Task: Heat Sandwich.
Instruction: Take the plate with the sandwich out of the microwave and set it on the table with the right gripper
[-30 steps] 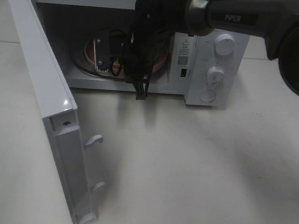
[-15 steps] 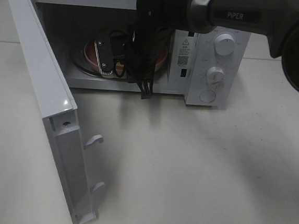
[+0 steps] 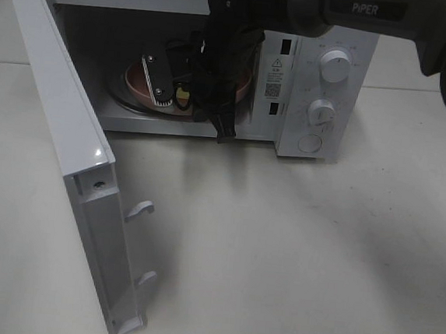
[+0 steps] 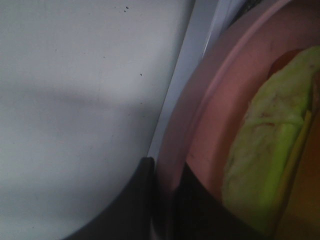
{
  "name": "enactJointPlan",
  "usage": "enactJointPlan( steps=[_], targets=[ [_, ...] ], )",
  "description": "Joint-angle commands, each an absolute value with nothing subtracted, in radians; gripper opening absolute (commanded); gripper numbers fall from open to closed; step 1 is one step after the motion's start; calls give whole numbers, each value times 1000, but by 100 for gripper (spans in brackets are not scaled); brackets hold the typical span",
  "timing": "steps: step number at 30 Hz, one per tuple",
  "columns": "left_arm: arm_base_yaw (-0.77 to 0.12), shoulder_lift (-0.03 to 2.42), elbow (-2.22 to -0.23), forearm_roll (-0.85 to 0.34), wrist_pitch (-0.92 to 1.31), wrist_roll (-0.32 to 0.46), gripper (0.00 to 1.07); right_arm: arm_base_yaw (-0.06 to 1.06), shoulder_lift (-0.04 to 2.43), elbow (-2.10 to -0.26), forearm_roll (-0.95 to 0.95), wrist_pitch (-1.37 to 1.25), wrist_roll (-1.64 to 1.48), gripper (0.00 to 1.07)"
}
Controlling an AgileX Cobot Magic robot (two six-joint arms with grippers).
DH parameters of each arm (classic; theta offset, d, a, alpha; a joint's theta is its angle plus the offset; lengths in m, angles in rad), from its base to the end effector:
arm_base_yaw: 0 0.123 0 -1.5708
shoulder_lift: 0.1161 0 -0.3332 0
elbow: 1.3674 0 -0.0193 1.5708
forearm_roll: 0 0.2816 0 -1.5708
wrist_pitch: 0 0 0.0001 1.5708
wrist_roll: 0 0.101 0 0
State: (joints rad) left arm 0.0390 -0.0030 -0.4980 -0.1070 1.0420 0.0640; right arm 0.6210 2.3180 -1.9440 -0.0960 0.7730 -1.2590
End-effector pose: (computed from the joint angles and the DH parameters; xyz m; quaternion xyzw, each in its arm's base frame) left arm -0.0167 -0.0100 0.2890 0.0122 0.8467 -0.0261 0.5312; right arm 0.4742 0.3309 0.1906 -0.7950 0.5500 -0.1182 0.2269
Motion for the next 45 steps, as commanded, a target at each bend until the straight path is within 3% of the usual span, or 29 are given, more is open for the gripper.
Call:
enactJointPlan(
  steps=[1, 11, 45],
  targets=[
    [41, -29, -495, -107, 1037, 62, 101, 619, 2291, -1923, -92, 752, -1285, 0],
    [41, -29, -495, -107, 1037, 62, 101, 619, 2155, -1673, -92, 516, -1385, 0],
    [41, -29, -495, -106, 1037, 62, 101, 631, 1896, -1288, -20, 422, -1537, 0]
  ],
)
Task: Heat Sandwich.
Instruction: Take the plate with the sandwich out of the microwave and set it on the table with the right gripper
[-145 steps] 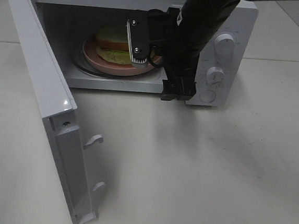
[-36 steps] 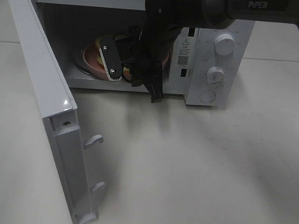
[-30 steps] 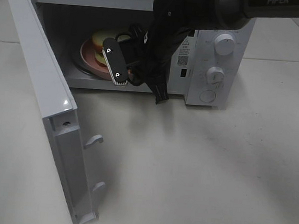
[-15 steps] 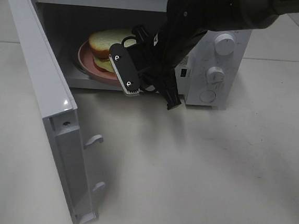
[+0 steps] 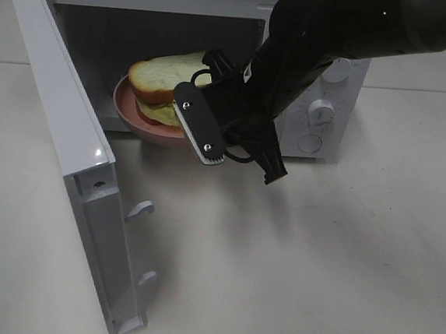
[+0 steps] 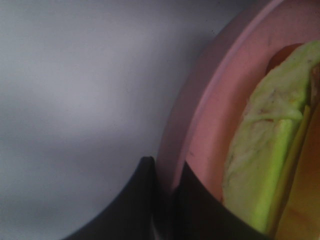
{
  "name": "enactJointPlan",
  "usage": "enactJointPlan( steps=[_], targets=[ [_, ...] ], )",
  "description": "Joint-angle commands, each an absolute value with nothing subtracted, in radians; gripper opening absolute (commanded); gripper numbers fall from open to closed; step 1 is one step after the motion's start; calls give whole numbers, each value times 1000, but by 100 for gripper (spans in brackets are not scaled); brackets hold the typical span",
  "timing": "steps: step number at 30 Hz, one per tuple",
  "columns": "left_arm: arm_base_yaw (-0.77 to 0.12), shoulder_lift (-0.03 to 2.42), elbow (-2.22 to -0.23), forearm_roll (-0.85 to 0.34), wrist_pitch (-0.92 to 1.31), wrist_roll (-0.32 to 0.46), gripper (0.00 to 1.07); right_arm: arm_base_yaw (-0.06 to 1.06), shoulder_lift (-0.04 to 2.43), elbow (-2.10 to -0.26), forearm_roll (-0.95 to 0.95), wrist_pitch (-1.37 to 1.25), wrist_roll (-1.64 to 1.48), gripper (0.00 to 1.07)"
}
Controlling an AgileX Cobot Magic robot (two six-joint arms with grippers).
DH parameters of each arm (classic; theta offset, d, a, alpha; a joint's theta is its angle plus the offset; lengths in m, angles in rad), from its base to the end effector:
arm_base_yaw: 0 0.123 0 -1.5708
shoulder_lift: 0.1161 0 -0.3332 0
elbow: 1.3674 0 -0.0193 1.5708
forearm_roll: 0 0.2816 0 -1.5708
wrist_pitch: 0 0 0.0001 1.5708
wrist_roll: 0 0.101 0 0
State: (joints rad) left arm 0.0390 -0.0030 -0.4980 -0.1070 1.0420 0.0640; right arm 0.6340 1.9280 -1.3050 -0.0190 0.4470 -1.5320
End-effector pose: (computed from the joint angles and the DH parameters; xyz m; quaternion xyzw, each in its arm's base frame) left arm -0.0167 -0.0100 0.2890 0.0122 0.8467 -0.0261 0.5312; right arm 0.3710 0.2717 0.2083 -0.8487 0.4424 -0.1316 0.2583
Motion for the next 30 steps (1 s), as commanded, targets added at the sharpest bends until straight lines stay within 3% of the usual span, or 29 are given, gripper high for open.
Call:
enactJointPlan(
  steps=[1, 30],
  targets=[
    [41, -29, -495, -106, 1037, 62, 101, 631, 1872, -1255, -20, 405, -1541, 0],
    [41, -29, -495, -106, 1037, 62, 101, 631, 1429, -776, -20, 346, -1534, 0]
  ],
)
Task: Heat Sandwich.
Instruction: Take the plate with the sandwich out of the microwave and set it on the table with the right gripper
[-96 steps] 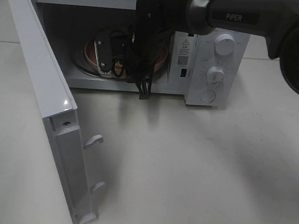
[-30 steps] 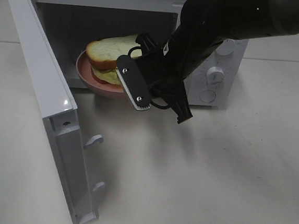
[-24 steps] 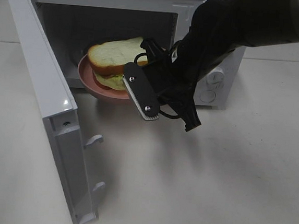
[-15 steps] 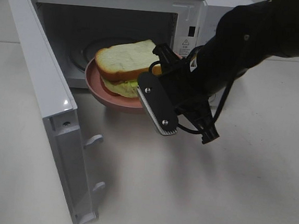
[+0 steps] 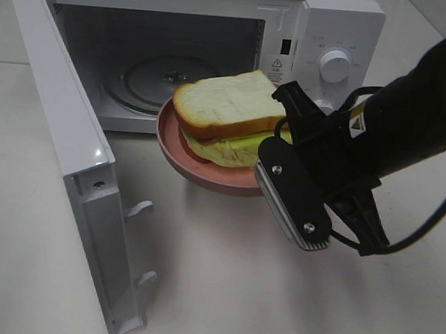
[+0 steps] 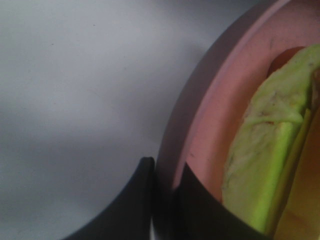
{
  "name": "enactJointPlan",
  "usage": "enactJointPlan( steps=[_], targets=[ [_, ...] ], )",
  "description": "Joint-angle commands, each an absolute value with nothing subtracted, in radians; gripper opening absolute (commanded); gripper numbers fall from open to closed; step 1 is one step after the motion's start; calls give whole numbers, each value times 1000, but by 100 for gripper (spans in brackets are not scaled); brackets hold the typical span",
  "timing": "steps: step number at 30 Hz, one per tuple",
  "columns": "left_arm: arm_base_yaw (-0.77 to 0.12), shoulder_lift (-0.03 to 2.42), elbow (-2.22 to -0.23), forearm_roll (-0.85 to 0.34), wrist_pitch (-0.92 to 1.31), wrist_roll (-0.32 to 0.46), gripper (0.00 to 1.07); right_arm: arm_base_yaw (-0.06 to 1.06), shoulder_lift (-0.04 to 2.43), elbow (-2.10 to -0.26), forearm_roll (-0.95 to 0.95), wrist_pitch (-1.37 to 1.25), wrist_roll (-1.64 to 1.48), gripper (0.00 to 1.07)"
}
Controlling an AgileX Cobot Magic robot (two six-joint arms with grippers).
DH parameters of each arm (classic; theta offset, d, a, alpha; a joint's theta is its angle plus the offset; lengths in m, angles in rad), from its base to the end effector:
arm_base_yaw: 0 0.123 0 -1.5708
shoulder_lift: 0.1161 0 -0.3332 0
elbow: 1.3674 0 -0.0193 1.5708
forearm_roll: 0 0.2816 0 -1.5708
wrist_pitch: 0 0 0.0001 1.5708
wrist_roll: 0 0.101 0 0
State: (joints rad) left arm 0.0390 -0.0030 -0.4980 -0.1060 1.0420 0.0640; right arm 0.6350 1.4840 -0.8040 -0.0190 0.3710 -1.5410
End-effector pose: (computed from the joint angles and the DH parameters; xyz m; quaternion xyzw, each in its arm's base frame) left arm -0.0167 -0.0099 0.2890 0.0122 0.8467 -0.0256 0.5312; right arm 0.2513 0.1843 0.2318 -0.8486 0.4364 -0.1362 0.2661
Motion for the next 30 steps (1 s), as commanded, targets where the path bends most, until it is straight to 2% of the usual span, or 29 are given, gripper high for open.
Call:
enactJointPlan(
  steps=[1, 16, 30],
  targets=[
    [41, -29, -495, -106, 1037, 62, 101, 631, 1429, -776, -20, 346, -1534, 0],
    [41, -29, -495, -106, 1037, 62, 101, 631, 1191, -592, -25, 399, -1479, 0],
    [41, -29, -495, -106, 1037, 62, 101, 631, 987, -490, -136, 524, -1317, 0]
  ],
)
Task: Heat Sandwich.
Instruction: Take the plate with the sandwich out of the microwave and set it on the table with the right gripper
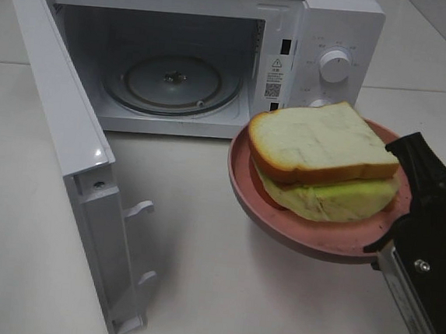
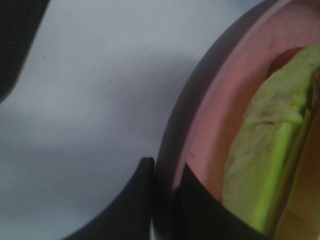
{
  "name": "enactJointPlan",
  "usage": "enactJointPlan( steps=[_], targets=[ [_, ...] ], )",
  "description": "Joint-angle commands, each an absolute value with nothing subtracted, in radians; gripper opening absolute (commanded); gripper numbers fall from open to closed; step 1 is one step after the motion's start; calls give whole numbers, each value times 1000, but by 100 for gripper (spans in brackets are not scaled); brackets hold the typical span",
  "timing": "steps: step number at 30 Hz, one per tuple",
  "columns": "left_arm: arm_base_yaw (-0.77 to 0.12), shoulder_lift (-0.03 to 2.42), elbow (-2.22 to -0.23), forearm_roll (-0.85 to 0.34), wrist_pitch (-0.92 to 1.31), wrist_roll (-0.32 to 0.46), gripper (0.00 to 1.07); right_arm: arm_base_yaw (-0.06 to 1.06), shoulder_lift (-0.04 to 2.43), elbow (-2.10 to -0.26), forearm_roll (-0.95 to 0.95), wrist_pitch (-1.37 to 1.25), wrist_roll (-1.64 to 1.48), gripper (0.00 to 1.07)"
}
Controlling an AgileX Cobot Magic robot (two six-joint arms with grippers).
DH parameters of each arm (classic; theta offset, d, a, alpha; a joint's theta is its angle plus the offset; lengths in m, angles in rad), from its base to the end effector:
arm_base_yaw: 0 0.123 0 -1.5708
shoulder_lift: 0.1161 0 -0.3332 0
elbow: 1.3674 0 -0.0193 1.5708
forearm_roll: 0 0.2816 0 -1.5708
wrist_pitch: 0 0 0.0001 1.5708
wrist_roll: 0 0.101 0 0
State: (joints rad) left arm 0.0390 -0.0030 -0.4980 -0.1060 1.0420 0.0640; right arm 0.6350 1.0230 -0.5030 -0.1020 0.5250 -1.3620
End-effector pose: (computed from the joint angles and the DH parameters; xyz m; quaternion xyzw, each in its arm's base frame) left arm -0.0167 -0.0099 0.2890 0.0122 0.8467 -0.0256 0.5312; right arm 0.1500 0.1041 0.2426 -0.8190 0.4868 -0.1424 0.2683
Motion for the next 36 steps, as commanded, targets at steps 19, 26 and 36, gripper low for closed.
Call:
enactJointPlan(
  steps=[19, 26, 36],
  targets=[
    [41, -29, -495, -106, 1037, 62, 101, 631, 931, -461, -365, 603, -851, 0],
    [41, -29, -495, -106, 1037, 62, 101, 631, 931, -461, -461, 683, -670, 0],
    [41, -29, -495, -106, 1037, 62, 101, 631, 931, -461, -566, 793, -348, 0]
  ],
)
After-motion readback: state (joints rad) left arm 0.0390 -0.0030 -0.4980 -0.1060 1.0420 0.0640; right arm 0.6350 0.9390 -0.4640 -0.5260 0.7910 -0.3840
